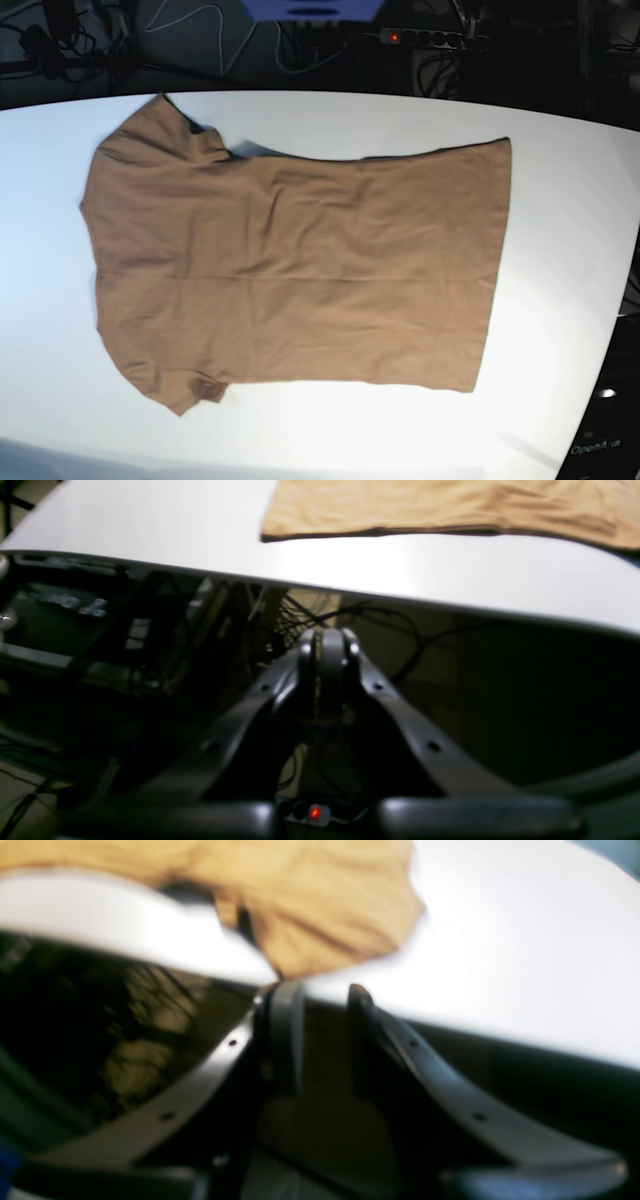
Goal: Fold the T-shirt properly
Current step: 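Move the right gripper to the shirt's shoulder edge by the sleeve and grasp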
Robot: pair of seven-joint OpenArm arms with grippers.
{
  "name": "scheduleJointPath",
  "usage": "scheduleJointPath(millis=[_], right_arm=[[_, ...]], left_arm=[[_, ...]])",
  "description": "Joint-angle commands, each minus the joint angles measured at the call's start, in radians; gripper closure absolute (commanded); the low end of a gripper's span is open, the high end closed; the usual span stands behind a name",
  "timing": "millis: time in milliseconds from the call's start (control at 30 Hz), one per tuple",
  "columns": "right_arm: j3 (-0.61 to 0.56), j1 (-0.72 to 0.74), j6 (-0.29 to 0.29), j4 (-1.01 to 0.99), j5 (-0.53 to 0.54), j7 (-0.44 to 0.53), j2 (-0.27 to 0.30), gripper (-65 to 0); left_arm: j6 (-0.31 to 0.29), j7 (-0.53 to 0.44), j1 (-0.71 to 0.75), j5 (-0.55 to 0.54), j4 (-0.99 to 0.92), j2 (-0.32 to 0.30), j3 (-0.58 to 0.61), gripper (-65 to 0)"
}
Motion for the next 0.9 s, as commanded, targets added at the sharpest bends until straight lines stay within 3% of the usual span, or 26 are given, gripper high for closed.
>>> scheduleJointPath(millis=[0, 233, 367, 700, 867], right_arm=[[0.01, -0.007, 0.021, 0.044, 0.011, -0.009, 0.005, -16.8], [0.059, 0.09, 0.174, 0.225, 0.019, -0.277, 0.004, -17.0], [0.075, 0.159, 0.178, 0.32, 0.02, -0.412, 0.004, -17.0], [0.075, 0.386, 0.181, 0.47, 0.099, -0.894, 0.007, -17.3], [0.133, 0.493, 0.182, 0.473, 0.229, -1.138, 0.019, -27.0]], left_arm=[[0.001, -0.008, 0.028, 0.003, 0.034, -0.003, -0.001, -1.2], [0.007, 0.155, 0.028, -0.005, 0.219, -0.001, -0.023, -1.2], [0.001, 0.29, 0.019, -0.005, 0.341, 0.005, -0.103, -1.2], [-0.001, 0.647, -0.122, 0.0, 0.474, -0.001, -0.222, -1.2], [-0.002, 0.715, -0.177, 0.002, 0.48, -0.001, -0.244, -1.2]])
